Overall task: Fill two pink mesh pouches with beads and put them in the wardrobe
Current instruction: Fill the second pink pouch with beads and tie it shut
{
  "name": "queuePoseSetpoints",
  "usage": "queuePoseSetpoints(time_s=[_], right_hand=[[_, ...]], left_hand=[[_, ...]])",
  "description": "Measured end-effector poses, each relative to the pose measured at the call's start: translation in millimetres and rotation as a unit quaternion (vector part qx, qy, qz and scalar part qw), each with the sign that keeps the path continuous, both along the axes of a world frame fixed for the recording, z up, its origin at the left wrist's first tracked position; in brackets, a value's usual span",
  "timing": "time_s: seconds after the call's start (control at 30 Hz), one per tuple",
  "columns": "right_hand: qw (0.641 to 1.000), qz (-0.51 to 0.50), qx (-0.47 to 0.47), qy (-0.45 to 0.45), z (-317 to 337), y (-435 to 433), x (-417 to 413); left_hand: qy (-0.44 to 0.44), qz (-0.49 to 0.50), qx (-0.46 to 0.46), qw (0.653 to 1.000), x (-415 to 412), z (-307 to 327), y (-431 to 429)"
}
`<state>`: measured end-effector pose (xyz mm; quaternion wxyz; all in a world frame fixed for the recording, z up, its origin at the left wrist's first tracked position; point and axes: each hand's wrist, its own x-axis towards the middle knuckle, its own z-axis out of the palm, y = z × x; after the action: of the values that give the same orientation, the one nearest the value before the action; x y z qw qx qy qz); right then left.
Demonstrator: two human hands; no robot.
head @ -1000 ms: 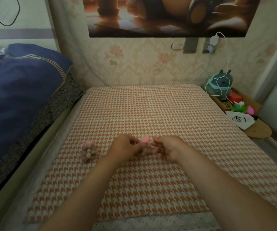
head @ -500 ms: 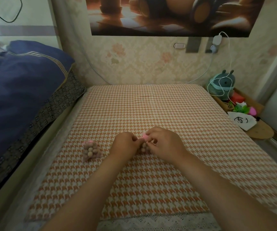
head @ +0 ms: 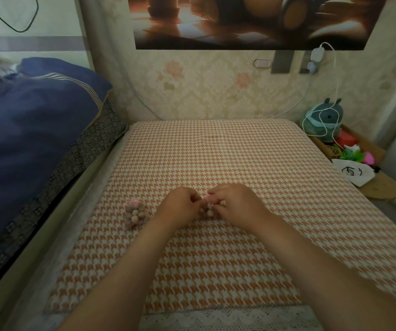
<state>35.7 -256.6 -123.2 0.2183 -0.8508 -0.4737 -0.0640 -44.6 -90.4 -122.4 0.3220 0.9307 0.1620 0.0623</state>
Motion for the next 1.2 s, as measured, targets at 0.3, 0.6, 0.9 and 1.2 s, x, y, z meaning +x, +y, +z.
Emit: queuePoseSetpoints(time_s=[0.3, 0.6, 0.9, 1.2], right_hand=[[0.976, -0.041, 0.046, 0.208, 2.5, -2.9, -2.3], [0.954, -0.084, 0.082, 0.277, -6.6, -4.0, -3.6], [0.973, -0.092, 0.067, 0.199, -5.4, -7.3, -7.1], [0.996, -0.020, 0.020, 0.088, 4.3, -9.1, -3.5]], left_hand=[[-0.118, -0.006, -0.154, 0.981, -6.5, 3.1, -14.9], [-0.084, 0.018, -0.260, 0.962, -9.4, -3.4, -15.2], [-0.089, 0.039, -0.181, 0.979, -3.4, -14.5, -19.8], [-0.109, 0.020, -0.137, 0.984, -4.2, -13.2, -23.1]])
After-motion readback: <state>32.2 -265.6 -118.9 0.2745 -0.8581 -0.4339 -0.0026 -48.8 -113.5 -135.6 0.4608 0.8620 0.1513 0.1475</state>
